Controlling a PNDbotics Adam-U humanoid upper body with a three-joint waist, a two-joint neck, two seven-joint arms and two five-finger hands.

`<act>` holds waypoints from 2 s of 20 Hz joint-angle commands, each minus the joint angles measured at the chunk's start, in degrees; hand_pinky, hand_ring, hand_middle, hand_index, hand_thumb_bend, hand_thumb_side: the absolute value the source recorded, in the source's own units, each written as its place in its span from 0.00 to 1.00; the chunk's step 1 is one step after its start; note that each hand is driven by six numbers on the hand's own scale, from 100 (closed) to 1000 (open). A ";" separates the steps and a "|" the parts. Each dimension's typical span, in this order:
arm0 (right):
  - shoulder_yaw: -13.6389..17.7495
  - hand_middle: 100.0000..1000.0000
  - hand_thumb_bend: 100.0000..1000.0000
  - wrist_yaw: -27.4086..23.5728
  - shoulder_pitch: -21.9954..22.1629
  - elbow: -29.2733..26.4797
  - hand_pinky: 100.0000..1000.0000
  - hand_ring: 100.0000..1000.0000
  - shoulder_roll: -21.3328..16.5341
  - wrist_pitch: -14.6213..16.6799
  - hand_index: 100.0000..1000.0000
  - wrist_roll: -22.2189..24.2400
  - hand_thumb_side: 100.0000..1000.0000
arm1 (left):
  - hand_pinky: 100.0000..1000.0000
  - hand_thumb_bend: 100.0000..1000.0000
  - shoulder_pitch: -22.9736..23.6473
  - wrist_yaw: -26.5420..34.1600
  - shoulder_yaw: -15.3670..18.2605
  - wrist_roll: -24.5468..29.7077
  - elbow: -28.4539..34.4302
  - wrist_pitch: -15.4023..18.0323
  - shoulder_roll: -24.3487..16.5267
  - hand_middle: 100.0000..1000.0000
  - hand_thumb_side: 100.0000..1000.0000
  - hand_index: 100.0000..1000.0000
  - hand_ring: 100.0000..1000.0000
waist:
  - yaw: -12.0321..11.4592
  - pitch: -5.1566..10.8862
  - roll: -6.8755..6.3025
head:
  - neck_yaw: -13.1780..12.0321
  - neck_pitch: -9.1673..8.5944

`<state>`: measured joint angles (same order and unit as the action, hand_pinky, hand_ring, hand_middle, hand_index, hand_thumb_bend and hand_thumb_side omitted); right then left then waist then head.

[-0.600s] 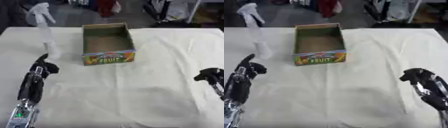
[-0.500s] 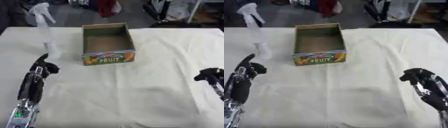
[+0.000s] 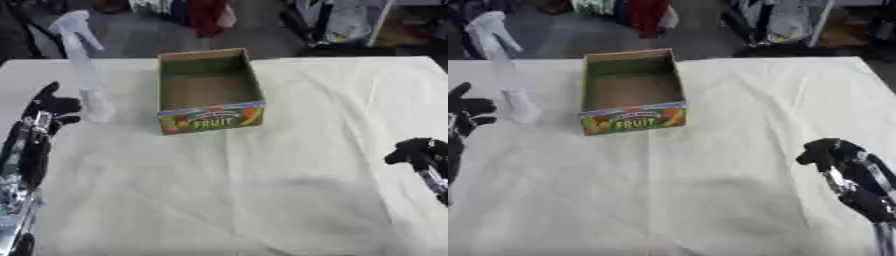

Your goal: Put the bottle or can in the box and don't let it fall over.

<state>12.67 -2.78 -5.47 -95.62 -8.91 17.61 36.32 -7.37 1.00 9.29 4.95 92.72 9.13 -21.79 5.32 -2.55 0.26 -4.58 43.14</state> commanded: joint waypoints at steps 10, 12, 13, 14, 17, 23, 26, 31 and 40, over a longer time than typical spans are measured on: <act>-0.17 0.51 0.00 -0.04 -0.75 -0.55 0.63 0.59 -1.44 -0.17 0.67 0.63 0.45 | 0.78 0.04 -11.34 -2.42 -0.94 4.78 -16.97 2.66 -15.04 0.72 0.93 1.00 0.80 | 1.33 0.59 -0.36 | -0.60 -1.10; -0.27 0.51 0.00 -0.09 -0.75 -0.57 0.63 0.59 -1.45 -0.20 0.67 0.73 0.45 | 0.78 0.03 -13.41 -3.20 -1.64 5.24 -20.05 3.79 -16.29 0.72 0.93 1.00 0.81 | 1.46 0.64 -0.41 | -0.69 -1.26; -0.33 0.51 0.00 -0.11 -0.74 -0.57 0.63 0.59 -1.47 -0.20 0.67 0.81 0.45 | 0.79 0.02 -14.52 -3.70 -2.13 5.39 -21.64 4.47 -16.89 0.73 0.93 1.00 0.81 | 1.54 0.65 -0.43 | -0.68 -1.35; -0.38 0.51 0.00 -0.13 -0.74 -0.57 0.63 0.59 -1.49 -0.20 0.67 0.88 0.45 | 0.79 0.02 -15.47 -4.17 -2.56 5.45 -23.17 5.16 -17.32 0.73 0.92 1.00 0.81 | 1.58 0.65 -0.44 | -0.68 -1.41; -0.46 0.51 0.00 -0.15 -0.72 -0.52 0.63 0.59 -1.55 -0.19 0.67 1.02 0.45 | 0.79 0.02 -18.45 -5.48 -3.74 4.94 -27.64 7.20 -18.14 0.73 0.93 1.00 0.81 | 1.76 0.64 -0.47 | -0.82 -1.54; -0.65 0.51 0.00 -0.20 -0.68 -0.39 0.63 0.59 -1.63 -0.16 0.67 1.24 0.45 | 0.79 0.04 -23.80 -8.18 -5.37 3.20 -36.60 11.32 -18.03 0.73 0.94 1.00 0.81 | 2.11 0.53 -0.54 | -1.04 -1.86; -0.78 0.51 0.00 -0.26 -0.74 -0.37 0.63 0.59 -1.60 -0.13 0.67 1.43 0.45 | 0.79 0.05 -26.44 -10.04 -5.86 1.98 -41.28 12.77 -17.48 0.74 0.96 1.00 0.81 | 2.38 0.42 -0.52 | -1.13 -2.20; -0.94 0.51 0.00 -0.40 -1.16 -0.40 0.63 0.59 -1.45 -0.07 0.67 1.62 0.45 | 0.79 0.06 -30.22 -12.92 -6.08 -0.66 -48.26 14.74 -16.81 0.74 0.98 1.00 0.81 | 3.14 -0.38 -0.48 | -1.70 -3.26; -1.21 0.51 0.00 -0.55 -2.68 -0.82 0.63 0.59 -0.83 -0.21 0.67 1.96 0.46 | 0.79 0.13 -34.54 -14.40 -5.94 -3.51 -53.04 16.44 -17.08 0.73 1.00 1.00 0.81 | 5.42 -2.70 -0.71 | -3.06 -5.65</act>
<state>11.57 -2.98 -7.49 -95.36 -9.29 17.38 38.11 -40.58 -13.28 3.05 1.92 39.52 25.44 -37.23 10.81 -5.82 -0.32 -7.35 38.46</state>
